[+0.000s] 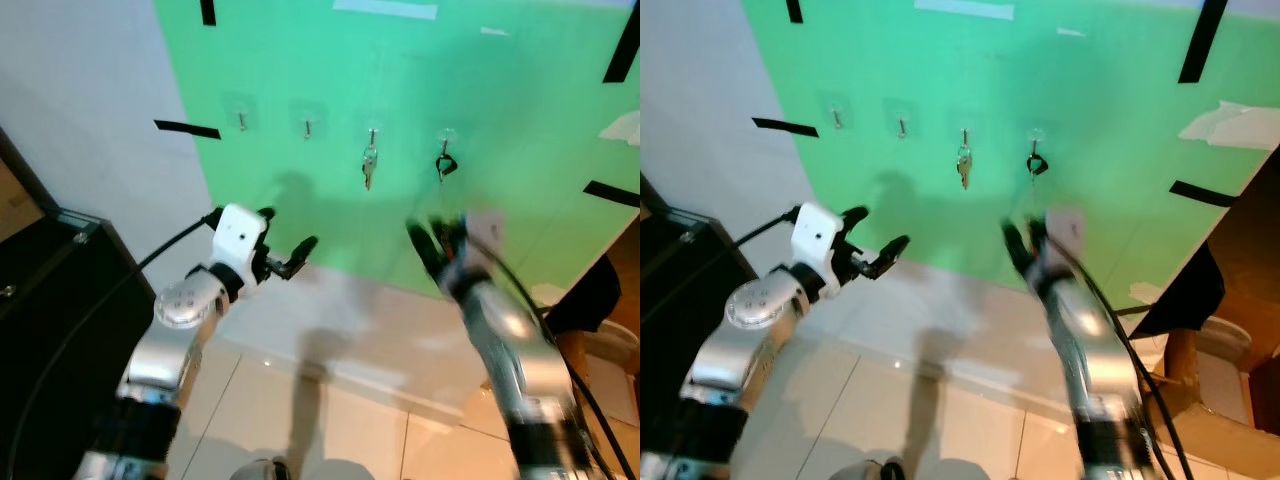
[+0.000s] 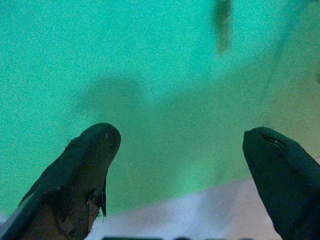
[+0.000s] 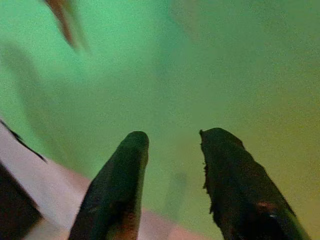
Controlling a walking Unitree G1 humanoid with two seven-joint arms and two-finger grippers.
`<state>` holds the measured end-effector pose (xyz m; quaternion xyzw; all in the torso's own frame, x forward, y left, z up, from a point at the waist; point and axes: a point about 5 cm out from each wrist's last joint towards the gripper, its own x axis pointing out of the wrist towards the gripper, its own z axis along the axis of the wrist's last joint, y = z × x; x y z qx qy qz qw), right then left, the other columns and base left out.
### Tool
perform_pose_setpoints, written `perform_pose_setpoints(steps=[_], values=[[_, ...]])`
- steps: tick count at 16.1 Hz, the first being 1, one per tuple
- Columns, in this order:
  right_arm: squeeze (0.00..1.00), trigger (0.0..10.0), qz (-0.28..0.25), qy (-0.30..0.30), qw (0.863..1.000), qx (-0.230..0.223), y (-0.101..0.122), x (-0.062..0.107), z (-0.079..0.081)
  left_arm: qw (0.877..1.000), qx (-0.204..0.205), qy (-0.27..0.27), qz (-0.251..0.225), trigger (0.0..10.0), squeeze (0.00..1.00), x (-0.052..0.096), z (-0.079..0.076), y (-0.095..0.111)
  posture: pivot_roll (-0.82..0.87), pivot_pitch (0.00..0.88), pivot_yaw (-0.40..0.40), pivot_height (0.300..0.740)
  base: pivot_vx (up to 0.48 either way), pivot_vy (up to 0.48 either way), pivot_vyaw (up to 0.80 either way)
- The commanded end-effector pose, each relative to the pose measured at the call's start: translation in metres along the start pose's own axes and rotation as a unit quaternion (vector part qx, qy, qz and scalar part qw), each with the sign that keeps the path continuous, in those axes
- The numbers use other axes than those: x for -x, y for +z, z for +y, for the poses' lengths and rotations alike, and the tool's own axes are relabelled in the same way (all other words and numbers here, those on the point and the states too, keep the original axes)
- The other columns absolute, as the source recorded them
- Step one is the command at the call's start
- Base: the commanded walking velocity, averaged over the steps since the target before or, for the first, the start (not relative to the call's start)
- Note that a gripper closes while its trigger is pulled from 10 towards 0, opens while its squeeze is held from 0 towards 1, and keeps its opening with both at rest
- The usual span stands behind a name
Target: Hang keys on a hook
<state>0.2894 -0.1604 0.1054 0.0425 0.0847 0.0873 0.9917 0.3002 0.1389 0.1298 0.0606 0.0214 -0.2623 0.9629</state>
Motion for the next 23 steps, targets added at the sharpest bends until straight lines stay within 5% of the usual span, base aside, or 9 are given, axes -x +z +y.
perform_pose_setpoints(steps=[1,9,15,18,20,23], values=[[1.00,10.0,0.001,-0.016,1.000,-0.005,-0.003,0.007,0.002,1.000,0.002,0.023,0.002,10.0,0.05,0.003,0.003,-0.001,-0.17,0.000,0.088,0.740,0.000,0.000,0.00],[1.00,10.0,0.037,-0.043,0.996,-0.066,-0.020,0.017,0.000,0.997,0.005,0.078,0.005,10.0,0.06,0.006,0.003,-0.008,-0.16,0.000,0.082,0.740,0.000,0.000,0.58],[1.00,10.0,0.018,-0.073,0.996,-0.042,-0.011,0.018,-0.016,0.976,-0.049,0.209,-0.018,10.0,0.07,0.008,0.025,-0.005,-0.16,0.000,0.071,0.740,0.000,0.000,0.76],[1.00,10.0,0.022,-0.085,0.996,-0.028,-0.009,0.020,-0.021,0.978,-0.013,0.208,-0.004,10.0,0.22,0.007,0.024,-0.008,-0.16,0.000,0.072,0.740,0.000,0.000,0.67],[1.00,10.0,0.028,-0.083,0.996,0.000,-0.011,0.021,-0.021,0.979,0.008,0.204,0.003,10.0,0.41,0.005,0.024,-0.009,-0.16,0.000,0.068,0.740,0.000,0.000,0.69],[1.00,10.0,0.004,-0.083,0.996,0.023,-0.003,0.025,-0.031,0.984,-0.006,0.177,0.001,10.0,0.21,0.004,0.020,-0.008,-0.17,0.000,0.077,0.740,0.000,0.000,0.33]])
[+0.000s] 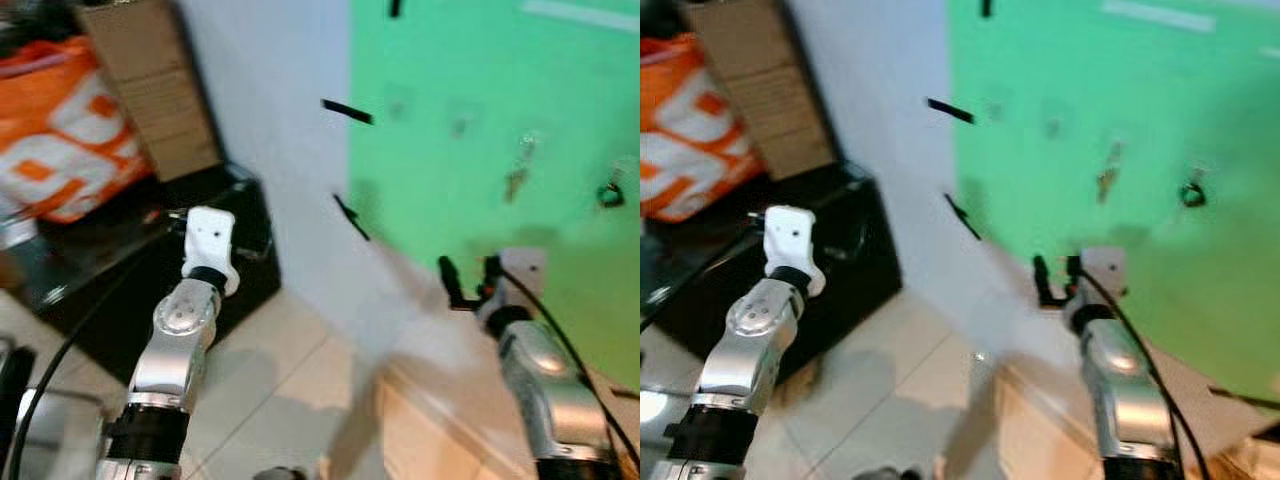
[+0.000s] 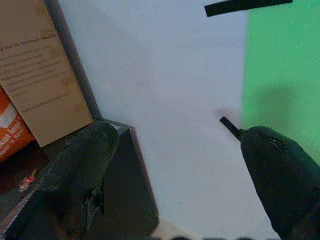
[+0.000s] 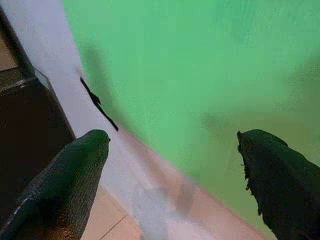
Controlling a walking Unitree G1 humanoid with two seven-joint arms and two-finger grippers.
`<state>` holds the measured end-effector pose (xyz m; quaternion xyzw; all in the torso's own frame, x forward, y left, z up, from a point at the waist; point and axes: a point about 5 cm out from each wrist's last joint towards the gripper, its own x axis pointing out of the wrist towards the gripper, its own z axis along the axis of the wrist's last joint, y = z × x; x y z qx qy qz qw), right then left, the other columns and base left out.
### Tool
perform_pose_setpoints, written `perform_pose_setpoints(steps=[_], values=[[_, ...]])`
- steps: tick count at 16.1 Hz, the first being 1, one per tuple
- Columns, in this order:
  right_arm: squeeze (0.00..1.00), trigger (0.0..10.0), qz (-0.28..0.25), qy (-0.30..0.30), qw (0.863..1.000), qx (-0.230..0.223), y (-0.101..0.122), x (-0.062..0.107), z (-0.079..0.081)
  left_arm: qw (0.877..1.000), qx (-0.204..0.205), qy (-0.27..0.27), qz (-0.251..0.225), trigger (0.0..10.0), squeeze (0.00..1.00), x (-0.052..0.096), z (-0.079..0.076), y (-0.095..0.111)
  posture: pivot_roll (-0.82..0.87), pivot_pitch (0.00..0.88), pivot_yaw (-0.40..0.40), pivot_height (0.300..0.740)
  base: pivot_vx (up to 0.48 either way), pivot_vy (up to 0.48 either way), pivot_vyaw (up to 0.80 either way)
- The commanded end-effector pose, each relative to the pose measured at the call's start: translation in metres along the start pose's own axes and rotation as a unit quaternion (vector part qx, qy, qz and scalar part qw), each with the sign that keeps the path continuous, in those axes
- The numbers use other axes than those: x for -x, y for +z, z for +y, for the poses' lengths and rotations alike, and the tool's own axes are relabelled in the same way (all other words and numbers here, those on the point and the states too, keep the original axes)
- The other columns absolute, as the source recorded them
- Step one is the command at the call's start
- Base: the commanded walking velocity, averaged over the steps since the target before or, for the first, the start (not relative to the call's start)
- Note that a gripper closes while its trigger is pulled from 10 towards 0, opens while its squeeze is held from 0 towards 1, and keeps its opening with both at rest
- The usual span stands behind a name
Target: Hang keys on a hook
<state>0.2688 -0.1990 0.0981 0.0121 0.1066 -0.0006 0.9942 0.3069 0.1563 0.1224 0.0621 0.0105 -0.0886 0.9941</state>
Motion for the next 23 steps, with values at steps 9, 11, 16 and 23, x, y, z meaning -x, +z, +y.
perform_pose_setpoints(steps=[9,11,16,23], values=[[1.00,10.0,-0.009,-0.014,0.999,-0.027,0.000,-0.001,0.014,0.999,0.001,0.047,-0.015,10.0,0.18,0.000,0.022,0.010,-0.17,0.000,0.080,0.740,0.000,0.000,0.00],[1.00,10.0,-0.016,-0.005,0.999,-0.044,0.003,0.002,0.015,0.997,0.044,0.058,0.018,10.0,0.37,-0.001,0.022,0.007,-0.17,0.000,0.084,0.740,0.000,0.000,0.00],[1.00,10.0,-0.054,0.014,0.998,-0.008,0.016,0.002,0.013,0.999,0.026,0.030,0.029,10.0,0.45,0.003,0.024,0.004,-0.17,0.000,0.083,0.740,0.000,0.000,0.00],[1.00,10.0,-0.075,-0.002,0.996,0.038,0.021,0.000,0.011,0.997,0.003,0.080,-0.023,10.0,0.41,-0.001,0.035,0.015,-0.18,0.000,0.079,0.740,0.000,0.000,0.00]])
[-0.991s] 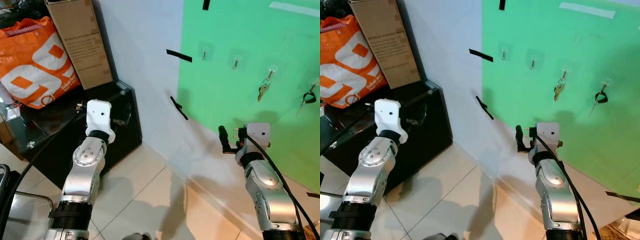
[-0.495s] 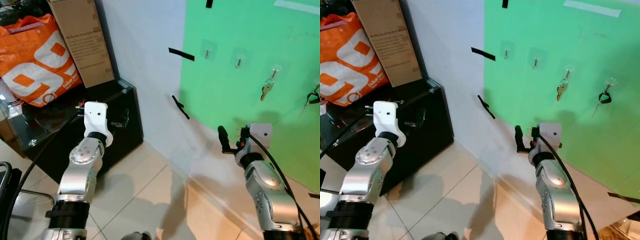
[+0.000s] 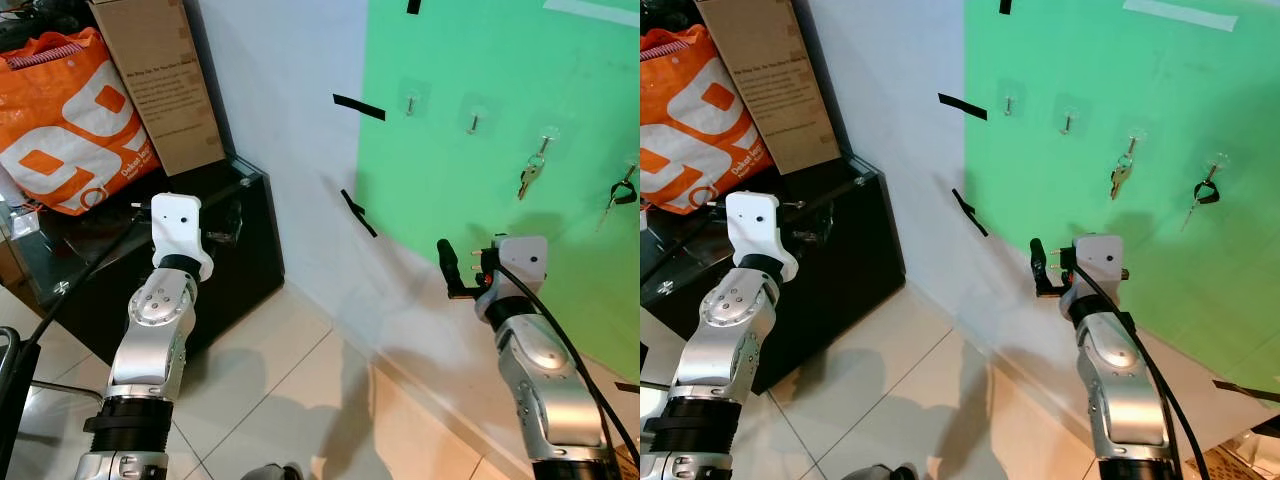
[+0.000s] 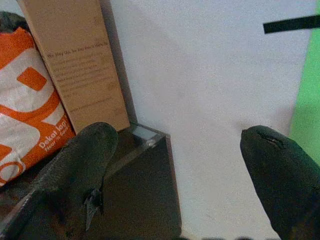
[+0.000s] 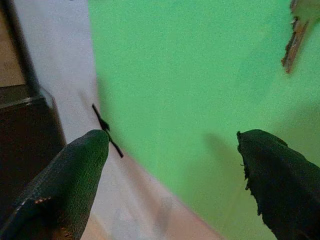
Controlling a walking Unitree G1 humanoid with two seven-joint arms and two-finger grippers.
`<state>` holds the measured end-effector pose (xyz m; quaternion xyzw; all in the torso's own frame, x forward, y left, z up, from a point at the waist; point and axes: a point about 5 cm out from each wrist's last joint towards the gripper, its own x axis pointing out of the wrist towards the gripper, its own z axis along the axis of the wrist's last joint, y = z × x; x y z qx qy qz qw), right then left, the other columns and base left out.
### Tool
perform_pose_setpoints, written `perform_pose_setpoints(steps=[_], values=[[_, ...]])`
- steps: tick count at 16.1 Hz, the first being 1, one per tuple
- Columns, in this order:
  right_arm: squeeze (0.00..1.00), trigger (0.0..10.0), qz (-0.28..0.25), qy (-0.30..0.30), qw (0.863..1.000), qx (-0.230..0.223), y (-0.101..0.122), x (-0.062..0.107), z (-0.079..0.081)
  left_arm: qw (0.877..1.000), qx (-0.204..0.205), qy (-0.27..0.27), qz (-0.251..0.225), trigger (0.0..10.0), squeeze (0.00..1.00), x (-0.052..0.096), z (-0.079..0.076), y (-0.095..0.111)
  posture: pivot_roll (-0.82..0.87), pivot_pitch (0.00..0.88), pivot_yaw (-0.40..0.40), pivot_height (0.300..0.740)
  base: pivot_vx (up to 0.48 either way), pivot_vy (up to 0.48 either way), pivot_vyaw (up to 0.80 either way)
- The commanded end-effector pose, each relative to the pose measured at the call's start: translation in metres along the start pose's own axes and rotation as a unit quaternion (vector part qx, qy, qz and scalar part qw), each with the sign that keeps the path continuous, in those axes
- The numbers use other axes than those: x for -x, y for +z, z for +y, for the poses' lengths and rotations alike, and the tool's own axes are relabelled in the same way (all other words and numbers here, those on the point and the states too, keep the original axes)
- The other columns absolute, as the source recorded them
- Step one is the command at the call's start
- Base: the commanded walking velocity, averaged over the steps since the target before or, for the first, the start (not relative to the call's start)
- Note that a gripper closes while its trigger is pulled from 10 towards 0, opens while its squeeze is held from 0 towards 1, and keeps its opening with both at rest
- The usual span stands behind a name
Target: Hang keys on a hook
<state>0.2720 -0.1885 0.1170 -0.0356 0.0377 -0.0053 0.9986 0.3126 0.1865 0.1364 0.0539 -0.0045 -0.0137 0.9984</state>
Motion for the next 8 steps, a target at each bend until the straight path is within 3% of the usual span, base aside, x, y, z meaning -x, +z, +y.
perform_pose_setpoints(steps=[1,2,4,6,8], values=[[1.00,10.0,0.018,-0.017,1.000,-0.003,-0.001,-0.002,0.001,1.000,-0.008,-0.011,0.016,10.0,0.19,-0.001,-0.003,0.000,-0.17,0.000,0.077,0.740,0.000,0.000,0.00],[1.00,10.0,0.018,-0.009,1.000,-0.013,-0.003,-0.002,0.004,1.000,-0.014,-0.013,0.013,10.0,0.13,-0.001,-0.006,-0.001,-0.17,0.000,0.077,0.740,0.000,0.000,0.00],[1.00,10.0,-0.003,-0.003,1.000,0.017,-0.002,-0.002,0.008,1.000,-0.016,-0.017,0.014,10.0,0.15,-0.001,-0.011,-0.004,-0.17,0.000,0.077,0.740,0.000,0.000,0.00],[1.00,10.0,-0.021,0.001,1.000,0.008,0.000,-0.001,0.010,0.999,-0.004,-0.031,0.023,10.0,0.18,-0.001,-0.015,-0.007,-0.18,0.000,0.086,0.740,0.000,0.000,0.00],[1.00,10.0,0.001,-0.015,1.000,0.012,-0.003,0.000,0.006,0.998,-0.002,-0.055,0.022,10.0,0.21,0.000,-0.022,-0.005,-0.18,0.000,0.090,0.740,0.124,0.000,0.50]])
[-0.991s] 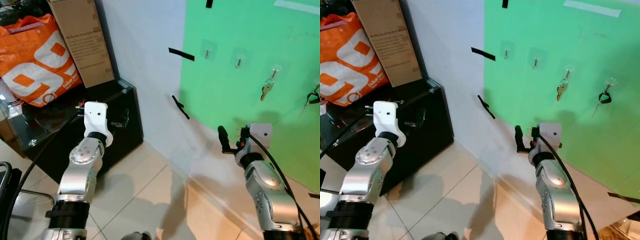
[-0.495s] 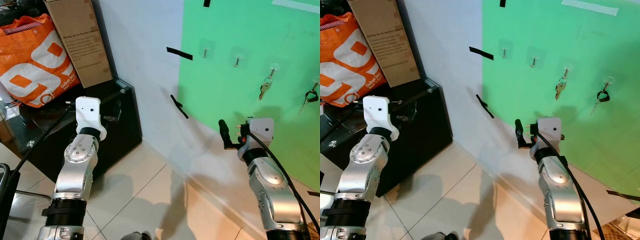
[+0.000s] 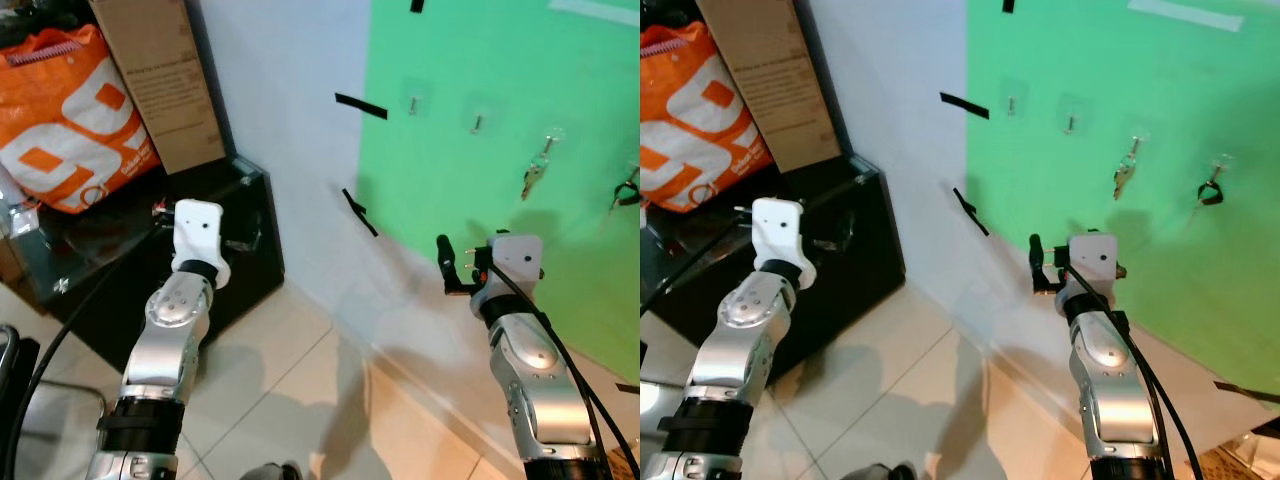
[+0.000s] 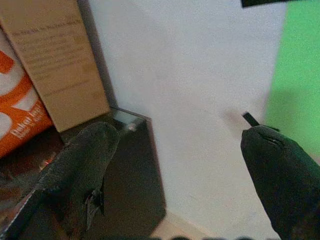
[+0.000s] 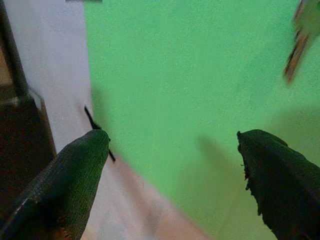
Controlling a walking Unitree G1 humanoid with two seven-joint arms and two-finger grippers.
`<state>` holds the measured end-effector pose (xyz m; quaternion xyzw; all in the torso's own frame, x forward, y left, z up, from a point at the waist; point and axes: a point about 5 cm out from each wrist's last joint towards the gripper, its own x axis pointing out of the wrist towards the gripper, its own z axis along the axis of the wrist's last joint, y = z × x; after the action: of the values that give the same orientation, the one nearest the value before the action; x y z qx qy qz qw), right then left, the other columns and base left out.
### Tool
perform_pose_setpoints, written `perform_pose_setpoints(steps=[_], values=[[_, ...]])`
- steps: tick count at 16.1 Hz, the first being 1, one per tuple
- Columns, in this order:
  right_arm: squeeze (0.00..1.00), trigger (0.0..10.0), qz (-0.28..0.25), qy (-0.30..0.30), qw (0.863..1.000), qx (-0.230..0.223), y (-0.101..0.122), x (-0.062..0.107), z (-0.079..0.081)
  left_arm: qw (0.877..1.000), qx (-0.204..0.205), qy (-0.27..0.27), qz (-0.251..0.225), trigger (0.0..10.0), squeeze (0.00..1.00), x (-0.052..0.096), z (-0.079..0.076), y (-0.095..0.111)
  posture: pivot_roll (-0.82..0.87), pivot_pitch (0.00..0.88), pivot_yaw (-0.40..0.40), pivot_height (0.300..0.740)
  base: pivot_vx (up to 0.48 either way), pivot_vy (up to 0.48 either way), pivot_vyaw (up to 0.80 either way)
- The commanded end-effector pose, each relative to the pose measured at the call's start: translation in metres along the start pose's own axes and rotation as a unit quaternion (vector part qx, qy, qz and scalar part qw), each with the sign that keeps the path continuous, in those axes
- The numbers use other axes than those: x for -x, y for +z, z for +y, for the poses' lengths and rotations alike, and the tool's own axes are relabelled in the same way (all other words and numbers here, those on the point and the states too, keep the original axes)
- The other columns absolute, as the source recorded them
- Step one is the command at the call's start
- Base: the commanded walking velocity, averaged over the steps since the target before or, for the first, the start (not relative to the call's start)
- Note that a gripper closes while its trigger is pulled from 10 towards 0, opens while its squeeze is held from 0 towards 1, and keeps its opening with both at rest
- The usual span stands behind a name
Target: Hang keys on a hook
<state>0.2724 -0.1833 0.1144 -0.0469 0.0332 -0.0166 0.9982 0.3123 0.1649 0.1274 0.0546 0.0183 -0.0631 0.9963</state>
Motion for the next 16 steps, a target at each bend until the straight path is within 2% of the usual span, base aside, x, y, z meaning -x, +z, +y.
perform_pose_setpoints(steps=[1,2,6,9,16], values=[[1.00,10.0,0.013,-0.004,1.000,-0.004,-0.0023,0.0004,0.0005,1.000,-0.002,-0.005,0.002,10.0,0.21,-0.0003,-0.0004,0.0014,-0.18,0.000,0.090,0.740,0.247,0.000,0.51],[1.00,10.0,0.020,0.001,1.000,-0.015,-0.0042,0.0003,0.0025,1.000,-0.004,-0.007,0.001,10.0,0.24,-0.0007,-0.0007,0.0015,-0.18,0.000,0.090,0.740,0.334,0.000,0.52],[1.00,10.0,0.023,0.016,0.999,-0.019,-0.0056,-0.0007,0.0079,1.000,-0.003,-0.009,-0.001,10.0,0.25,-0.0034,-0.0010,0.0025,-0.19,0.000,0.091,0.740,0.336,0.000,0.52],[1.00,10.0,0.020,0.005,0.999,-0.041,-0.0046,-0.0004,0.0045,1.000,-0.002,-0.011,0.000,10.0,0.26,-0.0039,-0.0026,0.0018,-0.19,0.000,0.089,0.740,0.339,0.000,0.00],[1.00,10.0,0.020,0.019,0.999,-0.040,-0.0042,-0.0022,0.0066,1.000,0.000,-0.009,-0.002,10.0,0.26,-0.0043,-0.0027,0.0015,-0.18,0.000,0.079,0.740,0.332,0.000,0.00]])
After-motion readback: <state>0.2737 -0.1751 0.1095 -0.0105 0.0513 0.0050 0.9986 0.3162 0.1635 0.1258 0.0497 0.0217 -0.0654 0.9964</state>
